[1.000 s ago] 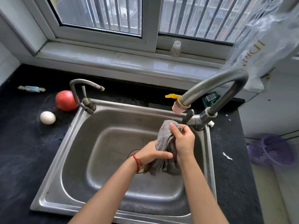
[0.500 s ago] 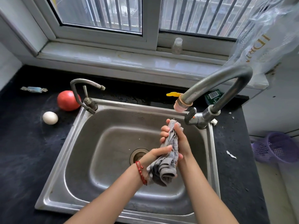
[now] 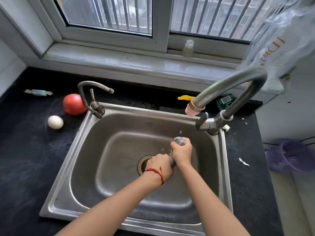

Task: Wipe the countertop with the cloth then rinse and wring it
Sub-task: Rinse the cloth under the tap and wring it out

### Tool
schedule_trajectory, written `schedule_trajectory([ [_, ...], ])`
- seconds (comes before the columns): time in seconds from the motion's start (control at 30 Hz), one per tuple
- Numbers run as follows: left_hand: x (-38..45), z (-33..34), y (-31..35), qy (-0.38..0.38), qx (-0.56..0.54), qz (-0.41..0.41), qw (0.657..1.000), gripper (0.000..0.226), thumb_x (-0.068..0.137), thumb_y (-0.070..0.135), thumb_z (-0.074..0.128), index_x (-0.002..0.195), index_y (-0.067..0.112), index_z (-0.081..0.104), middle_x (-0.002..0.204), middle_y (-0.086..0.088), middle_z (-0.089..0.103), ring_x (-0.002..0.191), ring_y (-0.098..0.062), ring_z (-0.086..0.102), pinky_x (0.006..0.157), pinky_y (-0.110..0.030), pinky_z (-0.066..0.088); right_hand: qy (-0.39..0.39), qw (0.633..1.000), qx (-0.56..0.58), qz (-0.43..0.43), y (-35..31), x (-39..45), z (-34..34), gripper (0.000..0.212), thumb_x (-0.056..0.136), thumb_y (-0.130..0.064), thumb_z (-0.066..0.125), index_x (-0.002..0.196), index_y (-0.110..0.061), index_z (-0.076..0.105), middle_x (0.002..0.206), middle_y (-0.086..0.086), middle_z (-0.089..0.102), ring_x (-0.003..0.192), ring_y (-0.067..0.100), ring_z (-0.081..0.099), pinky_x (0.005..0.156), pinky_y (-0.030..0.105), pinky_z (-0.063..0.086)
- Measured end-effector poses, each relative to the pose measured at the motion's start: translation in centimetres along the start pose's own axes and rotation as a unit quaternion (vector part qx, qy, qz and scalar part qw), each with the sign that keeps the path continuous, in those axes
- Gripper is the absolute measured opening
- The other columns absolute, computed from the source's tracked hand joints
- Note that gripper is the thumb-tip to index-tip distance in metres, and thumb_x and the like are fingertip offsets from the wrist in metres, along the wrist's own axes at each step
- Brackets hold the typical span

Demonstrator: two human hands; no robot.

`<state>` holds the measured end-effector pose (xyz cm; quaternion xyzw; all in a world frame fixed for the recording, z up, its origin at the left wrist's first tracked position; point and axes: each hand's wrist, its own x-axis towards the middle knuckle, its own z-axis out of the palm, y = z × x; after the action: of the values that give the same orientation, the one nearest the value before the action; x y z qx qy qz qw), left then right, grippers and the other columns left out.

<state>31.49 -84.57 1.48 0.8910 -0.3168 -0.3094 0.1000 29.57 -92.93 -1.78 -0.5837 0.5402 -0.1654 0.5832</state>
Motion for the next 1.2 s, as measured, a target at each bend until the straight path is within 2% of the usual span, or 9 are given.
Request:
schedule_trajectory([
  [0.2,-0.4,0.6,-0.2,0.103,0.138,0.098,0.98,0.035,0.067,0.024,0.071,0.095,0.011,0.055,0.093,-0.016,0.064,0.069,-0.035,0.068,0.047,-0.033,0.048,0.084,0.968,0.145,0.189,-0.3,0.4,-0.5,0.013,0.076,0.001,0.066,0.072,-0.003,0.055,0.077,0.009,0.054,0.079,0.021,0.052,0.063,0.025,0.046],
  [0.3,-0.1,0.5,-0.3,0.03,0.022,0.055,0.998,0.036,0.078,0.022,0.058,0.111,0.016,0.048,0.114,-0.013,0.054,0.101,-0.035,0.058,0.069,-0.037,0.046,-0.043,0.936,0.191,0.293,-0.6,1.0,-1.7,0.033,0.073,-0.025,0.075,0.09,-0.003,0.058,0.095,0.017,0.061,0.082,0.029,0.061,0.078,0.04,0.054],
  [0.37,-0.1,-0.6,-0.4,-0.019,-0.185,-0.008,0.983,0.015,0.076,0.021,0.061,0.089,0.016,0.058,0.09,-0.009,0.065,0.084,-0.027,0.062,0.066,-0.027,0.043,-0.127,0.918,0.211,0.311,-1.2,0.8,-2.8,0.037,0.079,-0.038,0.066,0.094,-0.006,0.058,0.089,0.017,0.062,0.078,0.028,0.061,0.069,0.038,0.052],
  [0.5,0.1,-1.6,-0.9,-0.165,-0.608,-0.136,0.765,0.02,0.083,0.015,0.06,0.063,0.012,0.057,0.042,0.004,0.058,0.038,-0.006,0.053,0.045,-0.015,0.045,-0.202,0.894,0.309,0.254,-0.1,0.0,-4.3,0.073,0.068,-0.053,0.069,0.121,-0.004,0.055,0.093,0.012,0.064,0.081,0.024,0.064,0.075,0.034,0.05],
  [0.6,-0.1,-1.2,-0.6,-0.27,-0.731,-0.128,0.613,0.028,0.081,0.031,0.057,0.09,0.006,0.065,0.077,0.002,0.069,0.056,-0.003,0.062,0.05,-0.018,0.05,-0.297,0.817,0.439,0.225,1.2,-0.7,-3.2,0.095,0.031,-0.053,0.088,0.11,-0.006,0.062,0.103,0.018,0.069,0.091,0.033,0.069,0.077,0.047,0.056],
  [0.77,-2.8,0.0,-0.8,-0.462,-0.748,-0.014,0.476,0.031,0.074,0.035,0.052,0.085,0.008,0.06,0.067,-0.003,0.066,0.073,-0.02,0.065,0.08,-0.032,0.054,-0.47,0.673,0.553,0.14,-2.1,-0.3,-3.0,0.038,0.085,-0.02,0.061,0.121,-0.01,0.055,0.092,0.013,0.065,0.076,0.021,0.067,0.071,0.032,0.058],
  [0.87,-3.3,-1.6,-1.3,-0.486,-0.708,-0.001,0.513,0.021,0.065,0.03,0.066,0.074,0.013,0.059,0.054,0.003,0.058,0.052,-0.012,0.058,0.065,-0.026,0.056,-0.453,0.769,0.433,0.127,-4.6,-0.3,-3.6,0.022,0.07,-0.019,0.075,0.077,-0.012,0.054,0.059,0.0,0.051,0.041,0.006,0.049,0.04,0.016,0.046],
  [1.03,-2.7,-1.2,-1.1,-0.289,-0.518,-0.088,0.8,0.026,0.073,0.019,0.057,0.056,0.017,0.038,0.031,0.007,0.037,0.024,-0.008,0.029,0.034,-0.01,0.024,-0.28,0.939,0.19,0.067,-4.5,-1.1,-2.4,0.034,0.081,-0.008,0.064,0.06,-0.016,0.038,0.047,-0.001,0.039,0.031,0.006,0.033,0.031,0.015,0.028],
  [1.2,-1.6,0.7,-1.5,-0.085,-0.163,-0.025,0.983,0.028,0.061,0.028,0.05,0.065,0.003,0.059,0.07,-0.018,0.067,0.072,-0.037,0.063,0.059,-0.033,0.047,-0.123,0.985,0.102,0.058,-0.9,-1.2,-0.2,0.041,0.08,0.003,0.06,0.055,-0.016,0.033,0.048,0.004,0.034,0.027,0.009,0.031,0.032,0.015,0.027],
])
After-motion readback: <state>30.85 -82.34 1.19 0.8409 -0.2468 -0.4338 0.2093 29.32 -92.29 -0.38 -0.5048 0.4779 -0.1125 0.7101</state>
